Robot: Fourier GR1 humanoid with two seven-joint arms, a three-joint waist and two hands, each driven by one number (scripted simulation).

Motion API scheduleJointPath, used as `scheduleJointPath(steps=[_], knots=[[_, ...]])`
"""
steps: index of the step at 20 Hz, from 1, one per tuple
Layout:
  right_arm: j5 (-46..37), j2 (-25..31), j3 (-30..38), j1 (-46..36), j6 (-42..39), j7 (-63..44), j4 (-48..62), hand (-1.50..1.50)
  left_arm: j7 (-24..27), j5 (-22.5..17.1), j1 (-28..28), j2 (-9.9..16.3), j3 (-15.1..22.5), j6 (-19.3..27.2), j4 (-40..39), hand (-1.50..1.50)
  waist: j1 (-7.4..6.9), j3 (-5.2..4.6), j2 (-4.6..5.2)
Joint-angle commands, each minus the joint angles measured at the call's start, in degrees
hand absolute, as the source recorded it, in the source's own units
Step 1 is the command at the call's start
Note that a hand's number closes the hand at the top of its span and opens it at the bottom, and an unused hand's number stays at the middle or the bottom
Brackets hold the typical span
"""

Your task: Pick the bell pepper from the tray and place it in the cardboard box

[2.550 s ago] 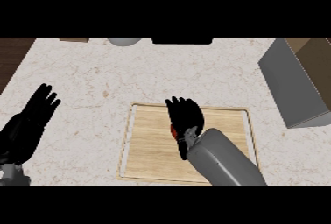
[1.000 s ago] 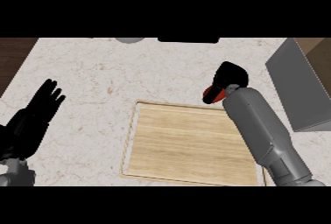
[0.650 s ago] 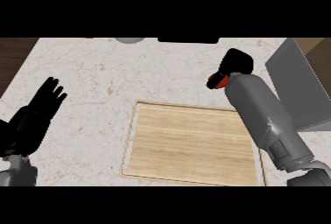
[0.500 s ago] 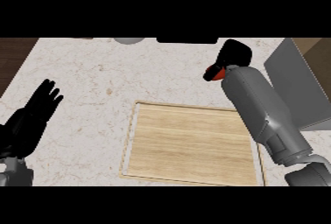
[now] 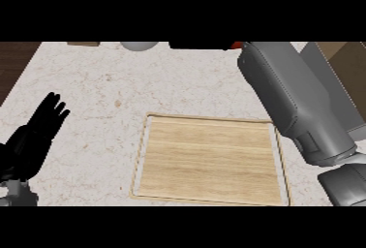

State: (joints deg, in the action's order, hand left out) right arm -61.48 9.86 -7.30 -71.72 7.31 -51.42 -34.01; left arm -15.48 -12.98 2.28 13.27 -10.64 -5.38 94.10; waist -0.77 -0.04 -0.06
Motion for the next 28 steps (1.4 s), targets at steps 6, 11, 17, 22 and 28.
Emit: scheduleJointPath(steps=[6,11,17,22,28], knots=[[-6.0,5.9,0.4,-1.5,-1.9,-10.9,-6.2,1.5,0.4,2.2,1.0,-1.6,1.0,1.9,-1.4,0.0,0.95,0.02,-0.08],[-4.8,10.8,2.7,4.9,-4.3,-8.6,-14.2,1.5,-0.3,0.0,0.8,-0.6,-0.5,-0.1,-1.7,0.0,1.38,0.03,-0.2],[-3.7,15.7,5.9,6.2,-5.3,-1.1,-10.2,1.5,-0.8,0.3,0.9,0.0,-1.0,-0.2,0.5,0.0,0.52,0.03,0.13],[-2.8,18.8,7.9,11.6,-0.8,6.2,-10.4,1.5,1.0,0.3,-3.5,-0.5,-0.8,-2.1,1.4,0.0,0.34,0.04,0.1],[-2.4,17.5,11.1,12.5,7.5,10.9,-1.8,1.5,0.2,2.2,1.7,-3.0,1.4,0.6,-0.7,0.0,-0.12,0.05,0.42]])
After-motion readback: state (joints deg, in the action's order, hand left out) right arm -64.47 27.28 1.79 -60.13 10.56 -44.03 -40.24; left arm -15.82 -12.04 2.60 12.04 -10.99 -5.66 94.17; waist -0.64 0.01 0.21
